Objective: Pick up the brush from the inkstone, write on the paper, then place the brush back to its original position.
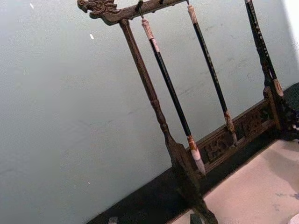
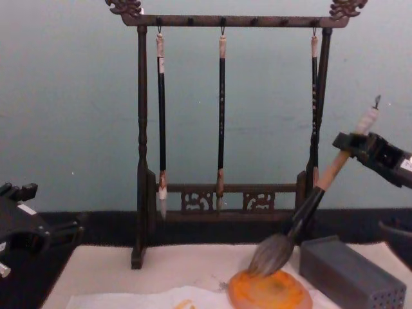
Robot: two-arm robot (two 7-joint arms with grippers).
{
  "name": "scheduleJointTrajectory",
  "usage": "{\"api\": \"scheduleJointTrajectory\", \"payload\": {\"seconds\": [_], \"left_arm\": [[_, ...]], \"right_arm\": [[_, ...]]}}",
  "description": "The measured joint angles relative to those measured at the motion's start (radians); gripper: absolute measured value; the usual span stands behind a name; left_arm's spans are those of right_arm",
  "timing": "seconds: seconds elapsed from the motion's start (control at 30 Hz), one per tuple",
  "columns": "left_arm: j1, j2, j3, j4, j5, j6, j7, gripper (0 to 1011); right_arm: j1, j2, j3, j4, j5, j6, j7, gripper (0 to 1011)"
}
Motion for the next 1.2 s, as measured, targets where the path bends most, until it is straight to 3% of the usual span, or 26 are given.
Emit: {"api": "scheduleJointTrajectory", "payload": {"seconds": [0.6,1.2], "left_arm": [[0.000,0.000,0.000,0.000,0.000,0.000,0.000,1001],[0.000,0.000,0.000,0.000,0.000,0.000,0.000,1001]], "right_arm": [[-0.019,-0.023,0.019,0.027,0.075,0.002,-0.048,176],[-0.013,-0.022,0.003,0.049,0.173,0.054,-0.081,176]]}}
